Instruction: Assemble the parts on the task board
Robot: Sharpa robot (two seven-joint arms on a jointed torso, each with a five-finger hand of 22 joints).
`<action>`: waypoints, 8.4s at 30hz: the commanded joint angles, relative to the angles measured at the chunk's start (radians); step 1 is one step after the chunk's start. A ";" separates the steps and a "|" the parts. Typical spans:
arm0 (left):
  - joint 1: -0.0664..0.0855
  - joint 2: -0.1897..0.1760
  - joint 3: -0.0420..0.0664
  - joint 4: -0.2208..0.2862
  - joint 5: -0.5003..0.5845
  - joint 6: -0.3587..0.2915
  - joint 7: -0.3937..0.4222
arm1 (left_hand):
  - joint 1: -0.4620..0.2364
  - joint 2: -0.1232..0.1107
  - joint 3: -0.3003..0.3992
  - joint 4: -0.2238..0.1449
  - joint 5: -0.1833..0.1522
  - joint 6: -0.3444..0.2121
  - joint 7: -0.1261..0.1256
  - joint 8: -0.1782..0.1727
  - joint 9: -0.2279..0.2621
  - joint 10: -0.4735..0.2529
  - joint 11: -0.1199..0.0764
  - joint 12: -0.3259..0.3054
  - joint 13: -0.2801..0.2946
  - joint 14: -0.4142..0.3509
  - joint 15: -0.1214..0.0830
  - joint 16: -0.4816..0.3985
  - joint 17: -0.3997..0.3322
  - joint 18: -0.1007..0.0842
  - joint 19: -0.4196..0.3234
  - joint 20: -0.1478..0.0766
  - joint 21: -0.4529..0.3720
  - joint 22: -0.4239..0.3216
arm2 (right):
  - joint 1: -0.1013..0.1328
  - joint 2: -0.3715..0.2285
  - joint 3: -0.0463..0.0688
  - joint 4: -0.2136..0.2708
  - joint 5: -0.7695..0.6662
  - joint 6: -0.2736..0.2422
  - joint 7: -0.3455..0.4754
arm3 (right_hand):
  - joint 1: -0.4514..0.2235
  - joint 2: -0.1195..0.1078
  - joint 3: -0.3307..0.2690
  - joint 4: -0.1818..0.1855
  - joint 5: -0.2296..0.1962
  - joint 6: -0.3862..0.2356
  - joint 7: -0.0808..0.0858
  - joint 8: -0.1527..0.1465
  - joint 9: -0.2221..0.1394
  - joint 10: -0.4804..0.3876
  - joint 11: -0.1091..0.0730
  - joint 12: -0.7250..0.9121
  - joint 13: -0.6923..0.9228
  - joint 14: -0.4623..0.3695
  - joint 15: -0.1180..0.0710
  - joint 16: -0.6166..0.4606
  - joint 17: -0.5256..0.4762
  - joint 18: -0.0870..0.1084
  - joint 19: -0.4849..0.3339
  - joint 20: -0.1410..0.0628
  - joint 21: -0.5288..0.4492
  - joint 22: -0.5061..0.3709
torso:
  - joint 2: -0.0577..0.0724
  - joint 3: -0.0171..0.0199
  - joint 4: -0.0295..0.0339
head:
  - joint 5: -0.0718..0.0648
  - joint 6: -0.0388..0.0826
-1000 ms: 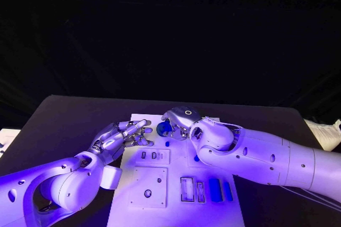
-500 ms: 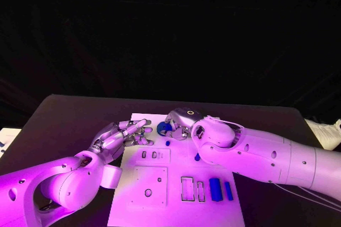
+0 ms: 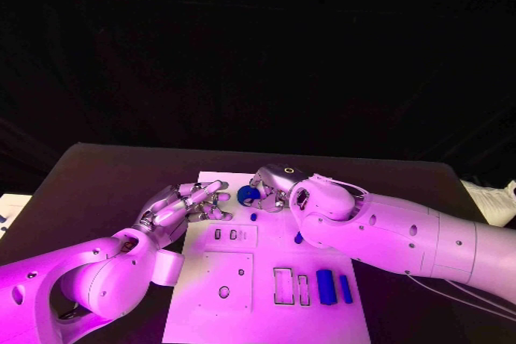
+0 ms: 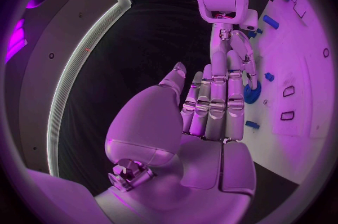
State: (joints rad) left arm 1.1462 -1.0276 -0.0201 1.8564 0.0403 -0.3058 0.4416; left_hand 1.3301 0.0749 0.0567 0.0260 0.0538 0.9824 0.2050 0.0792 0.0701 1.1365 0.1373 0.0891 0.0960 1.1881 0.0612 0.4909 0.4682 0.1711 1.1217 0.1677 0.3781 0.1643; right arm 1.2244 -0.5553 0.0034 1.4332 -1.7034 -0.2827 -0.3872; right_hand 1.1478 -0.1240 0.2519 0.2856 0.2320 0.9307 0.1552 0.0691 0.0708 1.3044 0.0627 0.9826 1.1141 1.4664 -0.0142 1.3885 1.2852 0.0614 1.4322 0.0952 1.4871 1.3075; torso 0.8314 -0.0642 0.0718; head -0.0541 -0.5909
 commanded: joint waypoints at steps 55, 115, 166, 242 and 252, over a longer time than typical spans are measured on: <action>0.000 0.007 -0.001 -0.033 0.002 0.021 0.007 | 0.003 0.009 0.002 -0.006 0.003 -0.008 0.004 -0.006 0.000 -0.008 0.000 -0.007 0.001 -0.008 0.003 0.005 0.003 0.009 -0.005 0.000 -0.006 0.001 | -0.031 -0.421 0.016 0.019 0.330 -0.028 0.445 | 0.206 -0.038 0.007 -0.137 0.032 0.022 -0.002 -0.005 -0.001 0.043 -0.002 0.104 0.082 0.057 0.000 0.029 0.040 -0.019 0.020 -0.001 0.014 0.072 | -0.015 0.0149 -0.0292 | -0.009 0.000; -0.001 0.006 -0.001 -0.032 0.002 0.023 0.005 | 0.003 0.009 0.002 -0.006 0.003 -0.008 0.004 -0.006 0.000 -0.008 0.000 -0.007 0.001 -0.008 0.003 0.005 0.003 0.009 -0.005 0.000 -0.006 0.001 | -0.057 -0.364 0.016 -0.045 0.323 -0.023 0.419 | 0.210 0.031 -0.002 -0.140 -0.006 0.139 -0.031 0.041 0.017 0.064 -0.025 0.137 0.112 0.059 -0.018 0.035 0.052 -0.021 0.025 -0.013 0.017 0.081 | -0.016 0.0161 -0.0291 | -0.002 -0.016; 0.000 0.004 -0.001 -0.109 0.028 0.021 0.015 | 0.006 0.010 0.005 -0.010 0.003 -0.007 0.004 -0.007 0.001 -0.008 0.000 -0.007 0.002 -0.011 0.003 0.005 0.006 0.009 -0.007 0.000 -0.006 0.002 | -0.042 -0.157 -0.003 0.177 0.210 -0.056 0.122 | 0.233 0.105 0.044 -0.172 -0.051 0.167 -0.045 0.045 0.031 0.073 -0.038 0.137 0.120 0.061 -0.032 0.039 0.062 -0.023 0.030 -0.030 0.020 0.089 | -0.028 0.0101 -0.0217 | 0.035 -0.035; 0.000 0.026 -0.001 -0.125 0.030 0.031 0.011 | 0.008 0.009 0.007 -0.013 0.003 -0.007 0.004 -0.007 0.001 -0.008 0.000 -0.008 0.003 -0.012 0.003 0.006 0.007 0.009 -0.007 0.000 -0.005 0.003 | -0.091 -0.052 -0.029 0.176 0.056 0.029 0.071 | 0.183 0.072 0.026 -0.165 -0.058 0.125 -0.026 0.012 0.026 0.051 -0.023 0.107 0.105 0.057 -0.019 0.026 0.046 -0.018 0.016 -0.020 0.011 0.068 | -0.027 0.0109 -0.0231 | 0.058 -0.047; 0.000 0.023 -0.001 -0.125 0.030 0.031 0.011 | 0.008 0.009 0.007 -0.013 0.003 -0.007 0.004 -0.007 0.001 -0.008 0.000 -0.008 0.003 -0.012 0.003 0.006 0.007 0.009 -0.007 0.000 -0.005 0.003 | -0.091 -0.052 -0.030 0.177 0.052 0.026 0.068 | 0.176 0.060 0.021 -0.165 -0.064 0.107 -0.019 0.000 0.022 0.042 -0.016 0.093 0.097 0.056 -0.014 0.023 0.043 -0.017 0.013 -0.015 0.009 0.064 | -0.027 0.0112 -0.0223 | 0.056 -0.047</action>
State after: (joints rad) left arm 1.1453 -1.0047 -0.0212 1.7302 0.0681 -0.2953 0.4426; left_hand 1.3340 0.0788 0.0645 0.0182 0.0538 0.9789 0.2084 0.0792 0.0701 1.1365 0.1373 0.0850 0.0972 1.1849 0.0645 0.4909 0.4744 0.1710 1.1217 0.1676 0.3781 0.1652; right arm 1.1362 -0.6073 -0.0239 1.6107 -1.6365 -0.2787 -0.3040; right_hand 1.3241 -0.0570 0.2800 0.1213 0.1718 1.0443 0.1371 0.0730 0.0945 1.3507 0.0482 1.0794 1.2114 1.4663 -0.0358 1.4173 1.3076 0.0530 1.4498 0.0772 1.5024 1.3077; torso 0.8044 -0.0532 0.0488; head 0.0025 -0.6383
